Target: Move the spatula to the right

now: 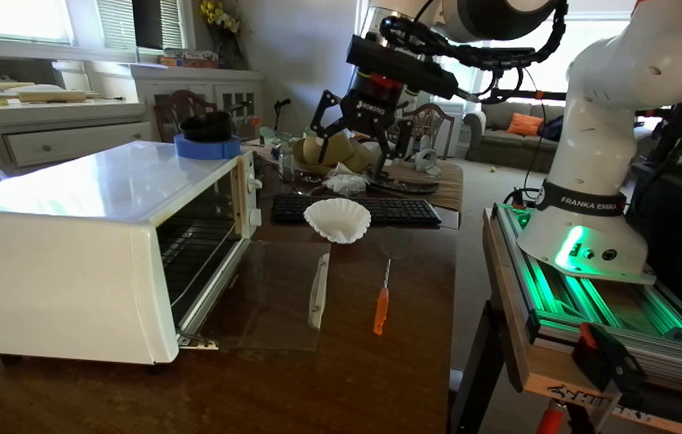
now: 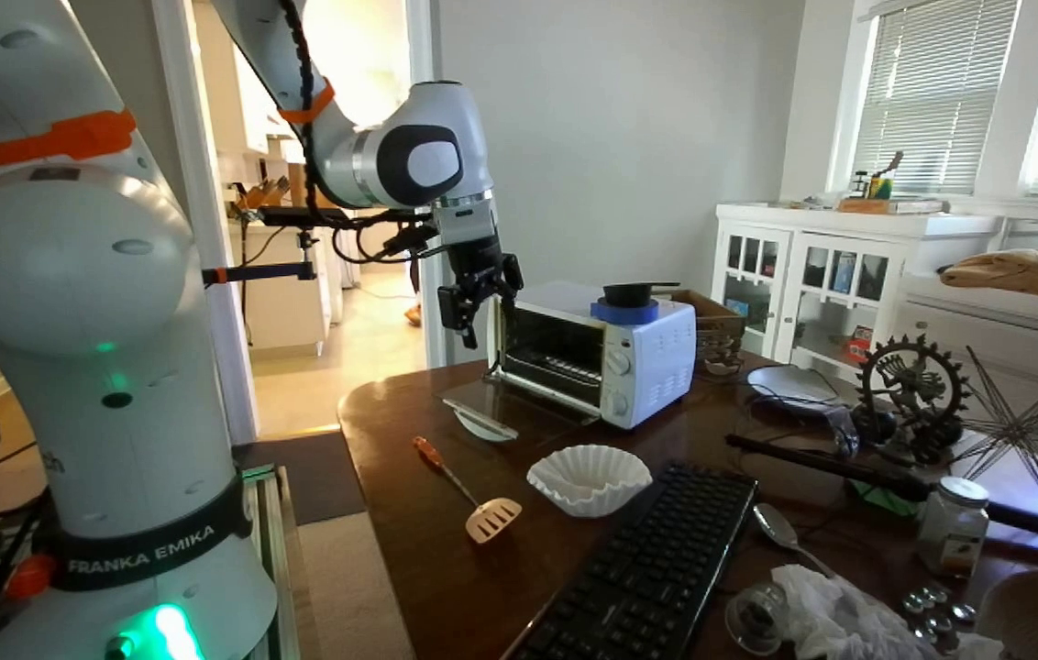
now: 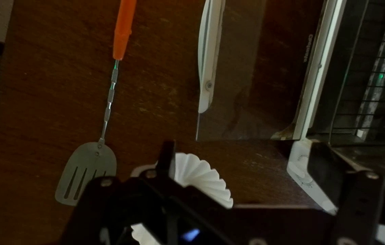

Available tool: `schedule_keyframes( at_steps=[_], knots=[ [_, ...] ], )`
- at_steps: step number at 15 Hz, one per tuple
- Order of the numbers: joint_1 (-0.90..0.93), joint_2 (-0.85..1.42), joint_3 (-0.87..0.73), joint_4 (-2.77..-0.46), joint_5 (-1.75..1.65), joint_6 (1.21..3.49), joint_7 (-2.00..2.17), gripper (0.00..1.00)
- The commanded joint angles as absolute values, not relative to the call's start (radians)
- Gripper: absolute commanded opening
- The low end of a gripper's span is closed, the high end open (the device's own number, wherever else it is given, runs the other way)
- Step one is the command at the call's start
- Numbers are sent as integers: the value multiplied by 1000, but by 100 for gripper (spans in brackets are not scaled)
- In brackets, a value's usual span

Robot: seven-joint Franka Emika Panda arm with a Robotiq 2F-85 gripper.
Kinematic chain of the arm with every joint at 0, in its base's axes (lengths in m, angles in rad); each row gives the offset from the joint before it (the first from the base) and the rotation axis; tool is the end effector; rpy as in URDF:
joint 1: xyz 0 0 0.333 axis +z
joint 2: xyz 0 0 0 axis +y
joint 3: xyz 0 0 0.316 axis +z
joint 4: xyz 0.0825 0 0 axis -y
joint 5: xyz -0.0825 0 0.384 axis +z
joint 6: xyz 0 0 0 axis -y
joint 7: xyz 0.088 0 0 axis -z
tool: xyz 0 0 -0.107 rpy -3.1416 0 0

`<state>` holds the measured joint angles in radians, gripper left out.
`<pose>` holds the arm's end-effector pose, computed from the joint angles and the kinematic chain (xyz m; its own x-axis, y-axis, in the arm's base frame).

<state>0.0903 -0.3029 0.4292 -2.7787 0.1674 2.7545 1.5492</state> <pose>0.3547 0.1850 0.3197 0.3790 -0.9249 0.0293 -0.8909 -0.3732 -0.2590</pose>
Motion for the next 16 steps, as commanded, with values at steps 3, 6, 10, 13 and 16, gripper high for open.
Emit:
schedule_keyframes(
  at_steps=[3, 6, 10, 13, 16],
  knots=[
    [181, -136, 418, -2775, 246, 2865, 1703, 100],
    [242, -32, 421, -2774, 280, 2940, 1725, 100],
    [248, 86, 442, -2774, 191, 3020, 1825, 100],
    [282, 152, 391, -2773, 118, 3027, 1903, 100],
    [348, 192, 294, -2772, 6, 3010, 2005, 100]
  ],
)
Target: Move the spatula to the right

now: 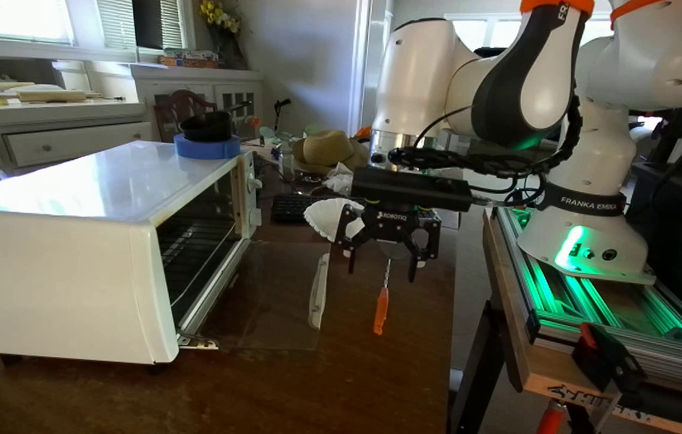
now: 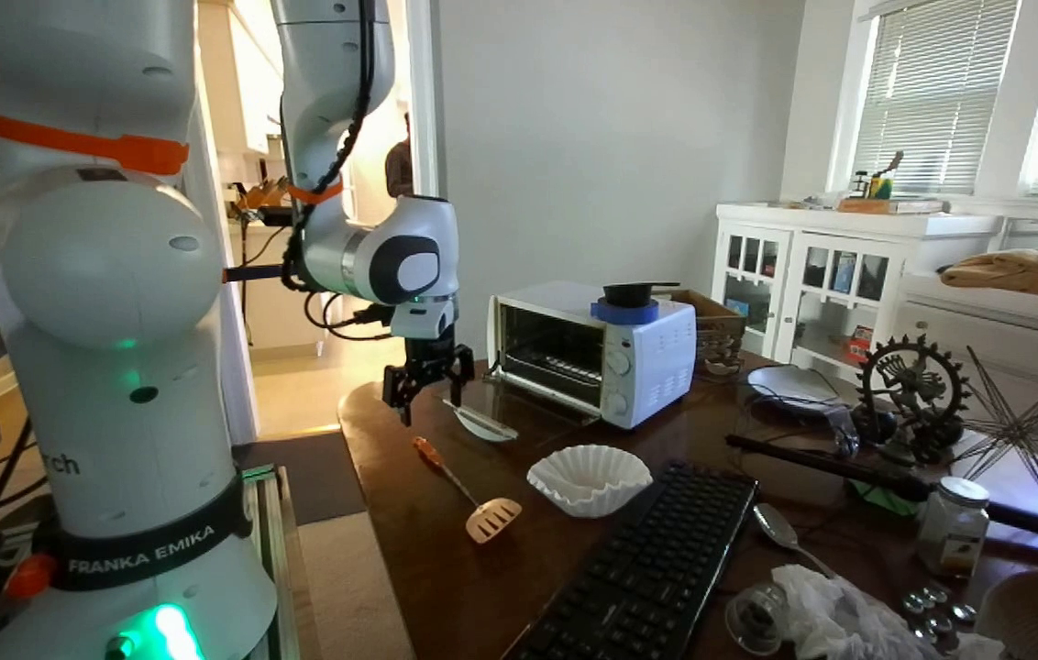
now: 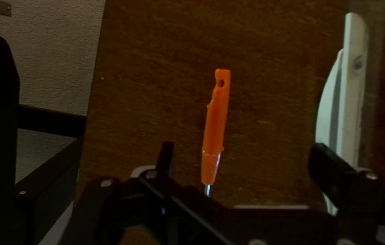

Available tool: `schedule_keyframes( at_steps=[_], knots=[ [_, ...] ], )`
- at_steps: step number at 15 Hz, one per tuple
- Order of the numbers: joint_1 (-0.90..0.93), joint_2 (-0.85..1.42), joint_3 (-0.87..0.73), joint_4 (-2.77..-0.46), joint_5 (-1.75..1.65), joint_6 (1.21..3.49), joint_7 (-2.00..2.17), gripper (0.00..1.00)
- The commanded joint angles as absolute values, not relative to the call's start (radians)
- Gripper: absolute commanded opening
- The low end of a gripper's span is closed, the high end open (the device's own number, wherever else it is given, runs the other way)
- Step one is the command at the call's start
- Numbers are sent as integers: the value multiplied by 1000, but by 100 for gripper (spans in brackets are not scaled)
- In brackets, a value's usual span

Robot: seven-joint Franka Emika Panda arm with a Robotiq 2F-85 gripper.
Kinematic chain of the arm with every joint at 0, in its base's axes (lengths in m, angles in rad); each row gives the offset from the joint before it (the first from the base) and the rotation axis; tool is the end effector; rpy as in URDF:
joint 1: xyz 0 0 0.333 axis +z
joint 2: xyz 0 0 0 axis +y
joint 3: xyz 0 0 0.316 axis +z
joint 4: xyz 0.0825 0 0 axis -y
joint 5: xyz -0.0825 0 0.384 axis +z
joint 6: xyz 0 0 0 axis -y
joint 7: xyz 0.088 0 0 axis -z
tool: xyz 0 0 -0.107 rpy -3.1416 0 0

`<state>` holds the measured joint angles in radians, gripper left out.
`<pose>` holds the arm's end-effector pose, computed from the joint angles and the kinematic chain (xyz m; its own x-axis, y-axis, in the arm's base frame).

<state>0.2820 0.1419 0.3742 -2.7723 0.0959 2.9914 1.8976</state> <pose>0.3096 0.2379 0.1823 0.2289 -0.9687 -0.0959 -0.9730 -0.2247 -0.0527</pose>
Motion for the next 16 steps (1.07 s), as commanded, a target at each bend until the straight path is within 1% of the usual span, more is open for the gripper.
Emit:
schedule_keyframes(
  at_steps=[1, 7, 11, 13, 14, 15, 16],
  knots=[
    [372, 201, 266, -2772, -17, 3001, 2037, 100],
    [542, 224, 143, -2772, -71, 2982, 2201, 100],
    [538, 252, 192, -2771, -13, 3022, 2152, 100],
    [542, 260, 191, -2770, -27, 3032, 2142, 100],
    [548, 263, 181, -2769, -42, 3042, 2137, 85],
    [550, 265, 176, -2768, -50, 3050, 2129, 83],
    [553, 266, 167, -2767, -57, 3057, 2122, 91]
  ],
)
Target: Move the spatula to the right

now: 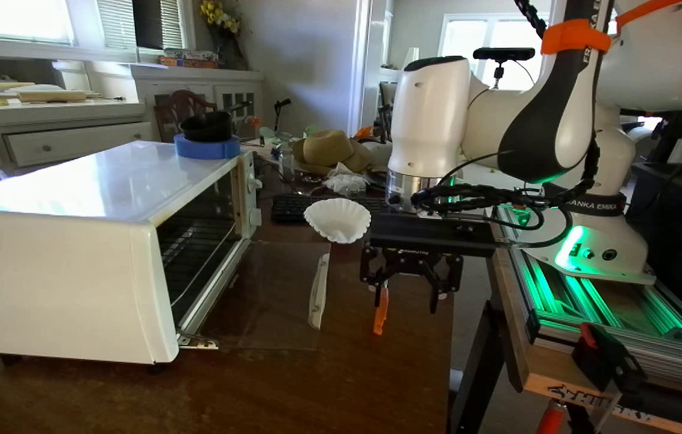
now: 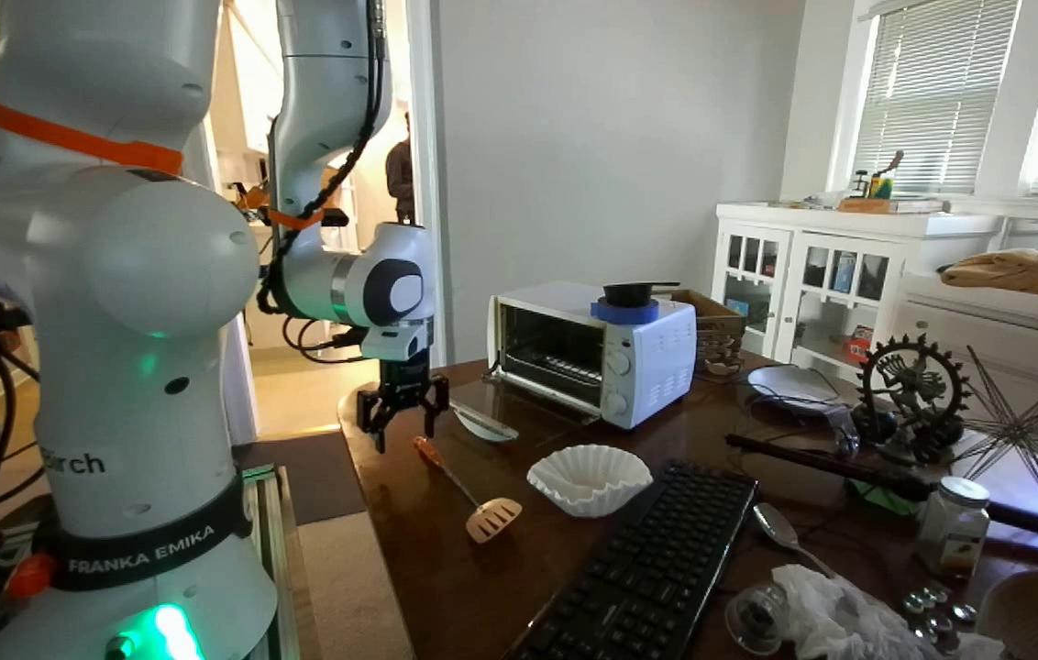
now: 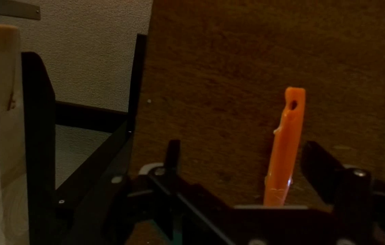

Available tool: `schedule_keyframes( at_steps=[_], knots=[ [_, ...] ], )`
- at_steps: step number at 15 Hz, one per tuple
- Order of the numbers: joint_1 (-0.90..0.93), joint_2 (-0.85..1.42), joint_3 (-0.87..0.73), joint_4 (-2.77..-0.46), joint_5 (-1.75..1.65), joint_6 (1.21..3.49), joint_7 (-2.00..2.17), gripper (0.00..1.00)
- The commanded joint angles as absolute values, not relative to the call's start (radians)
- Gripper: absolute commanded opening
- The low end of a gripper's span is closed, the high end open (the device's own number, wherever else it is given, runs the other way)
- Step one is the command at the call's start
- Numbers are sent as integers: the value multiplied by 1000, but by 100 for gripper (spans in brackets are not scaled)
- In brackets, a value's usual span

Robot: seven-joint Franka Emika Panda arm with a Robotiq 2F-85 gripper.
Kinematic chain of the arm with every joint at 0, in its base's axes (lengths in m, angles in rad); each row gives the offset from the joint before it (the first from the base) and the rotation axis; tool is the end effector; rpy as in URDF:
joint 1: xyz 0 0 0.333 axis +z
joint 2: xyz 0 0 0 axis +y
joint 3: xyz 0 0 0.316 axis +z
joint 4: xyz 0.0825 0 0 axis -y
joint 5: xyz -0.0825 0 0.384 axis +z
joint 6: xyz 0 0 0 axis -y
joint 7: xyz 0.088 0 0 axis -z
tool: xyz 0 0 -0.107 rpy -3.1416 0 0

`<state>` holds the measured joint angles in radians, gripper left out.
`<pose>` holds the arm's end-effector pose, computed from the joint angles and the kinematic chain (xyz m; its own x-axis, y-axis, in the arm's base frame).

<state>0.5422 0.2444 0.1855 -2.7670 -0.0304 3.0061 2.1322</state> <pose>0.2753 0.2568 0.1439 0.1894 -0.9813 -0.0343 -0.9815 -0.1902 0.0216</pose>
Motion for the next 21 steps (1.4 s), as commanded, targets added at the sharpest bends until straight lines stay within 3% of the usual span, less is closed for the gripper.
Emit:
schedule_keyframes(
  at_steps=[1, 4, 7, 8, 9, 10, 12, 13, 14, 15, 16, 17, 21],
  knots=[
    [564, 271, 154, -2766, -67, 3068, 2122, 92],
    [578, 281, 123, -2763, -85, 3087, 2103, 100],
    [567, 293, 124, -2761, -82, 3093, 2072, 79],
    [567, 297, 121, -2761, -82, 3097, 2064, 87],
    [570, 302, 116, -2761, -82, 3101, 2060, 84],
    [572, 305, 112, -2760, -82, 3105, 2055, 88],
    [584, 311, 93, -2760, -87, 3113, 2050, 87],
    [589, 315, 85, -2760, -85, 3118, 2047, 80],
    [588, 318, 83, -2760, -81, 3120, 2043, 82],
    [591, 319, 79, -2760, -78, 3120, 2042, 73],
    [592, 320, 78, -2760, -76, 3121, 2042, 58],
    [592, 321, 78, -2760, -74, 3122, 2042, 57],
    [579, 330, 93, -2759, -70, 3131, 2032, 24]
  ],
)
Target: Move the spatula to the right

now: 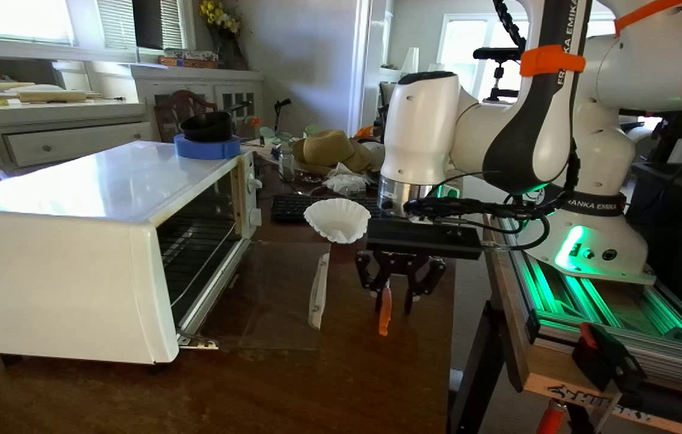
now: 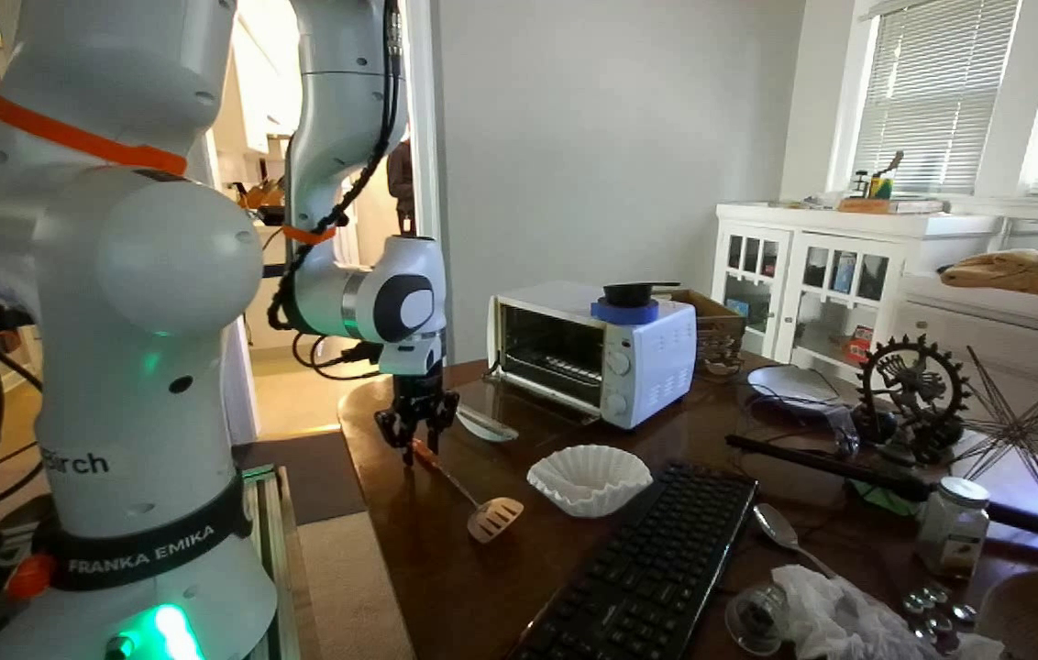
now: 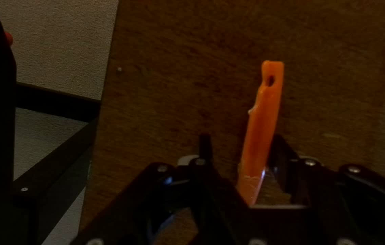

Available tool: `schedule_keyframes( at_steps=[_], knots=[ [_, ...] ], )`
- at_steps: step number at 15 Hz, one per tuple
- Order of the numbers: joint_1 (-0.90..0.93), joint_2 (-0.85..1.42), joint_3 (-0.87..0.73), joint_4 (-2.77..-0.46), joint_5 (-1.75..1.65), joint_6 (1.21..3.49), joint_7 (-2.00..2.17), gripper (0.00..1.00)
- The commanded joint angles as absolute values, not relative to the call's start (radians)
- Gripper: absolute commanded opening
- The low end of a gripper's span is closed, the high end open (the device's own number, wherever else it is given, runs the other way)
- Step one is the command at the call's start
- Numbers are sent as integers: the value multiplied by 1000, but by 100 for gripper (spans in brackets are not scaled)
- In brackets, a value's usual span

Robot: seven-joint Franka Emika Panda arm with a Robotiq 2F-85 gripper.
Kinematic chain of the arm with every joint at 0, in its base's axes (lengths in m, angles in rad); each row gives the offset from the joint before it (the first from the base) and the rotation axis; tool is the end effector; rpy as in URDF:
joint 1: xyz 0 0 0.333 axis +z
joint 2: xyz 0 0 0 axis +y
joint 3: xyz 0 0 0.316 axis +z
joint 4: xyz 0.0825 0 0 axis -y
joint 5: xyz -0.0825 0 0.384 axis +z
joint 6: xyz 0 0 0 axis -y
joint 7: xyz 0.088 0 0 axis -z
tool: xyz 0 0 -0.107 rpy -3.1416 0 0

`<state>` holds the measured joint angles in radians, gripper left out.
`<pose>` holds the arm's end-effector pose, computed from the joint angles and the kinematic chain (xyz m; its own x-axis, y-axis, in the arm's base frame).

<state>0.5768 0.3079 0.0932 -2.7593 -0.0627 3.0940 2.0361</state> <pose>0.2891 0.2409 0.1284 0.2596 -0.9651 -0.0342 -0.9657 -0.2592 -0.0160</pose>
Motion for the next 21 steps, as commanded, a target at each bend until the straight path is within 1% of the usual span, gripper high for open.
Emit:
schedule_keyframes(
  at_steps=[1, 2, 3, 4, 5, 8, 11, 12, 15, 17, 19, 21],
  knots=[
    [573, 332, 100, -2759, -68, 3132, 2029, 17],
    [571, 332, 103, -2759, -67, 3132, 2027, 8],
    [569, 332, 106, -2759, -67, 3132, 2026, 2],
    [566, 332, 110, -2759, -67, 3133, 2023, 2],
    [564, 333, 113, -2759, -66, 3133, 2021, 5],
    [512, 336, 172, -2759, -53, 3125, 1993, 5],
    [354, 315, 388, -2759, 95, 3101, 1860, 5],
    [269, 299, 468, -2759, 80, 3057, 1860, 5],
    [68, 303, 711, -2756, 177, 3012, 1756, 5],
    [-80, 269, 868, -2754, 228, 2914, 1718, 5],
    [-193, 234, 989, -2748, 295, 2807, 1684, 5],
    [-274, 175, 1070, -2743, 341, 2727, 1649, 5]
  ],
)
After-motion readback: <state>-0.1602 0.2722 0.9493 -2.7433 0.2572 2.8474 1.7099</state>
